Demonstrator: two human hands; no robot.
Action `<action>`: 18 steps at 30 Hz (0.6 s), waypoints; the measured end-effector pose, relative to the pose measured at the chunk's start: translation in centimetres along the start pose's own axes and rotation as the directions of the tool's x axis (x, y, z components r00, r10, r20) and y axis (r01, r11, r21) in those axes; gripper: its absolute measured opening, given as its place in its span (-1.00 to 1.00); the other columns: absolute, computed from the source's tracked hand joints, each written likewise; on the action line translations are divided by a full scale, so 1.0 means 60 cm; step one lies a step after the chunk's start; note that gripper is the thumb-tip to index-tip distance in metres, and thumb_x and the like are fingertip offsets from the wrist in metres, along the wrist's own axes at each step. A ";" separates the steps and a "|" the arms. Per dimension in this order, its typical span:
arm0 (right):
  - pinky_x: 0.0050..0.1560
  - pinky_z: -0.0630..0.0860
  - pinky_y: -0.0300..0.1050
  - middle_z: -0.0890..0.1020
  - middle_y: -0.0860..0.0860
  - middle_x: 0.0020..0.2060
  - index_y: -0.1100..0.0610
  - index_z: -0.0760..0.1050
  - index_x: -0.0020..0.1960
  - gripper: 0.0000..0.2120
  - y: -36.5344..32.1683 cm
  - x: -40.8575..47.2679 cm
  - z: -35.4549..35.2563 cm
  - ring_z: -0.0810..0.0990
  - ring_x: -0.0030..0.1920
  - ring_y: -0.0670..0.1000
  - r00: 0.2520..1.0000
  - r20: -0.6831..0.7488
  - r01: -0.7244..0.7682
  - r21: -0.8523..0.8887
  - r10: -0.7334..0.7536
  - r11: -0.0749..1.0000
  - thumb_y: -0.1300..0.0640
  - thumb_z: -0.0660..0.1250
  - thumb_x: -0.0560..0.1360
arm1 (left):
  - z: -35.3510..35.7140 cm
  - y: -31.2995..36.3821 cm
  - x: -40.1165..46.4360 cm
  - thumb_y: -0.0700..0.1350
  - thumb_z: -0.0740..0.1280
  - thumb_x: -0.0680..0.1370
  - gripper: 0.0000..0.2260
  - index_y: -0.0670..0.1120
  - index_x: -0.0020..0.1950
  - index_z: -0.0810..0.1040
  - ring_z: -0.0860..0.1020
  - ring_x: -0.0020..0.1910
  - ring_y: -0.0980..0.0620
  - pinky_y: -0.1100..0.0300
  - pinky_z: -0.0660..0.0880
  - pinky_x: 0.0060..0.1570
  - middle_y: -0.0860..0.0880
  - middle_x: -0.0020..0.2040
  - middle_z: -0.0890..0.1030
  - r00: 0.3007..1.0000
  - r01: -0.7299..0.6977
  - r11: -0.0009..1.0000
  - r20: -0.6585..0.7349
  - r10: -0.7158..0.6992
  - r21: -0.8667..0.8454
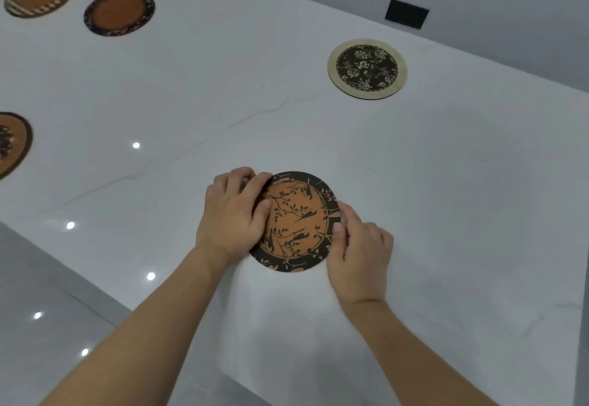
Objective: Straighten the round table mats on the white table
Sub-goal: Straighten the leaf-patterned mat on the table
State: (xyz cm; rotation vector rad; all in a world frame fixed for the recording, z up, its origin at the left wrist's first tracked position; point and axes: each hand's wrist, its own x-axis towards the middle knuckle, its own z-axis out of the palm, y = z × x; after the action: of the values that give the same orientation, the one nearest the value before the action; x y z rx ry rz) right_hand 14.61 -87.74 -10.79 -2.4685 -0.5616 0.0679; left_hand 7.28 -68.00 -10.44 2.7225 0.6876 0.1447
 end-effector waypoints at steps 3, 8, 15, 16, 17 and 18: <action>0.16 0.18 -0.23 0.49 -0.13 -0.29 -0.06 0.38 0.29 -0.64 0.002 -0.003 0.002 0.42 -0.20 -0.09 1.000 -0.009 0.030 0.009 -0.030 1.000 0.02 -0.03 0.57 | 0.005 0.000 0.002 0.10 0.13 0.55 -0.61 0.13 0.37 0.40 0.28 0.29 -0.07 -0.03 0.19 0.29 0.00 0.29 0.39 0.999 0.036 0.997 -0.009 -0.037 -0.068; 0.19 0.24 -0.14 0.53 -0.08 -0.26 -0.07 0.38 0.29 -0.67 0.006 -0.009 0.003 0.31 -0.17 -0.15 0.998 -0.014 0.060 0.037 -0.059 0.998 0.04 -0.01 0.60 | 0.014 0.037 -0.012 -0.12 0.25 0.52 -0.74 0.06 0.20 0.46 0.34 0.21 -0.10 0.11 0.15 0.12 -0.02 0.23 0.43 0.969 0.215 0.939 -0.059 -0.239 -0.268; 0.12 0.43 -0.03 0.60 -0.06 -0.27 -0.03 0.47 0.27 -0.70 -0.009 -0.065 -0.005 0.48 -0.13 -0.04 0.996 0.059 0.050 0.186 -0.062 0.981 0.09 0.07 0.61 | -0.025 0.024 -0.087 -0.09 0.16 0.59 -0.91 0.12 0.01 0.37 0.37 0.02 -0.03 0.09 0.13 0.04 0.08 -0.11 0.50 0.953 0.221 0.878 -0.097 -0.286 -0.424; 0.03 0.47 -0.04 0.61 -0.06 -0.24 -0.04 0.46 0.28 -0.70 -0.013 -0.082 -0.006 0.51 -0.14 -0.02 0.993 0.085 0.068 0.195 -0.086 0.978 0.08 0.07 0.62 | -0.031 0.017 -0.100 -0.07 0.14 0.60 -0.91 0.13 0.02 0.36 0.34 0.00 -0.01 0.09 0.12 0.04 0.08 -0.11 0.51 0.952 0.223 0.876 -0.098 -0.290 -0.427; -0.02 0.47 -0.07 0.61 -0.06 -0.21 -0.05 0.45 0.29 -0.69 -0.018 -0.099 -0.007 0.52 -0.13 -0.01 0.985 0.126 0.091 0.183 -0.115 0.979 0.06 0.05 0.62 | -0.035 0.008 -0.112 -0.06 0.14 0.61 -0.92 0.13 0.03 0.37 0.34 0.00 -0.01 0.08 0.12 0.03 0.07 -0.11 0.52 0.951 0.221 0.881 -0.105 -0.289 -0.419; -0.04 0.46 -0.09 0.60 -0.05 -0.20 -0.05 0.43 0.31 -0.68 -0.023 -0.115 -0.006 0.51 -0.12 0.00 0.975 0.169 0.121 0.154 -0.146 0.981 0.04 0.04 0.62 | -0.038 -0.003 -0.125 -0.06 0.14 0.61 -0.92 0.12 0.04 0.37 0.36 -0.01 -0.02 0.07 0.13 0.03 0.05 -0.10 0.53 0.953 0.217 0.891 -0.111 -0.282 -0.399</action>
State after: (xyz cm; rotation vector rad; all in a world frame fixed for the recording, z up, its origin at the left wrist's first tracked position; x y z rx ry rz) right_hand 7.91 -89.76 -10.25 -2.2925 -0.7719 0.2703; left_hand 0.23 -70.73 -8.50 2.2423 0.9414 0.4038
